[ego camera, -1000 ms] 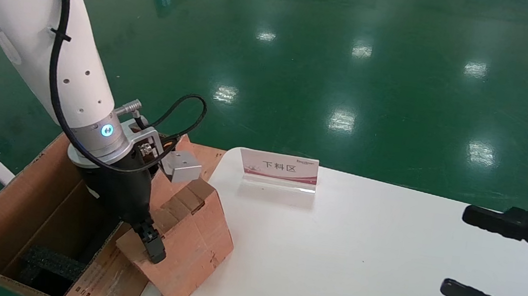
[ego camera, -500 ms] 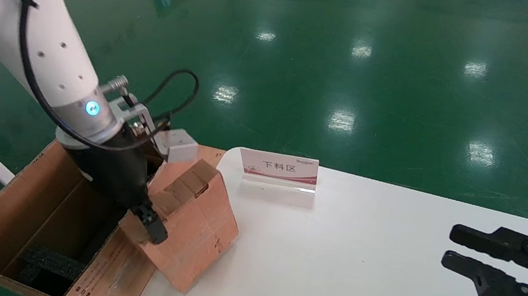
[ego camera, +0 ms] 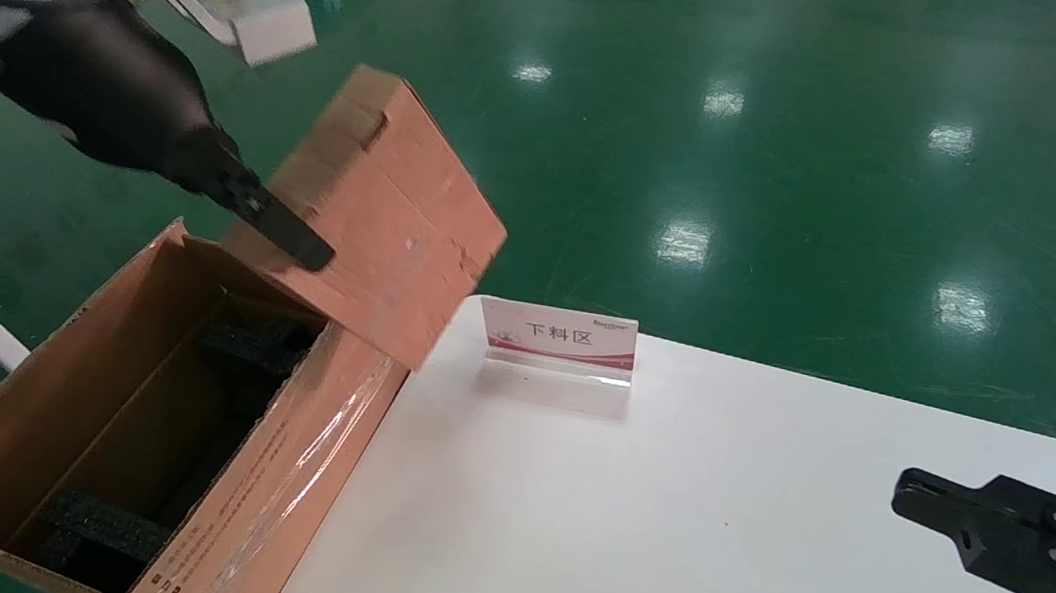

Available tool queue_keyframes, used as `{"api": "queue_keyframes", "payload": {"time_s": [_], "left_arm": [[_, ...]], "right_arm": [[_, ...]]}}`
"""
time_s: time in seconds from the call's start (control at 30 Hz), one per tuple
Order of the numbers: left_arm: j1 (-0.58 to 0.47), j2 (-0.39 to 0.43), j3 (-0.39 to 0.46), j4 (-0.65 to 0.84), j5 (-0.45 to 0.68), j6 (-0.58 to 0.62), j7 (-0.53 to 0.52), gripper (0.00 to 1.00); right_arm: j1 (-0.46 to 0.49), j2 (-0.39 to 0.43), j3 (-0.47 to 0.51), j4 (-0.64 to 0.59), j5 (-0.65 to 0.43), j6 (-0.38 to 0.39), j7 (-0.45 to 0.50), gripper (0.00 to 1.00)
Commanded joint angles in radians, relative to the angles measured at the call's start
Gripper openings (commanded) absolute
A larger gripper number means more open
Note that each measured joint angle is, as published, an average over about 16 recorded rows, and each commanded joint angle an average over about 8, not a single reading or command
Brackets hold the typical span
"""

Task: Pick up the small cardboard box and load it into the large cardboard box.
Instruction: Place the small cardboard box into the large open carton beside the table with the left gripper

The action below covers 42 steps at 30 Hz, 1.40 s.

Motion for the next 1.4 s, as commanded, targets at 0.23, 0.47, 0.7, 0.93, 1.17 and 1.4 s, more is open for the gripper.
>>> {"api": "queue_keyframes", "payload": {"time_s": [0.23,0.47,0.7,0.93,1.17,1.4], "left_arm": [[-0.123,-0.029,0.032,0.079,0.012,0.04,0.062,0.0],[-0.216,-0.041,0.158,0.12,-0.01,0.05,0.117,0.0],[-0.27,-0.024,0.333,0.146,-0.027,0.05,0.201,0.0],[-0.247,-0.006,0.494,0.178,-0.095,0.045,0.256,0.0],[-0.185,0.001,0.609,0.225,-0.148,0.035,0.283,0.0],[-0.111,-0.018,0.657,0.289,-0.187,0.01,0.278,0.0]], "right_arm": [[0.0,0.0,0.0,0.0,0.0,0.0,0.0,0.0],[0.0,0.0,-0.001,0.0,0.001,0.0,0.0,0.0],[0.0,0.001,-0.001,0.0,0.001,0.001,-0.001,0.19],[0.0,0.001,-0.002,0.0,0.001,0.001,-0.001,1.0],[0.0,0.001,-0.002,0.0,0.001,0.001,-0.001,1.0],[0.001,0.001,-0.002,0.0,0.002,0.001,-0.001,1.0]]}}
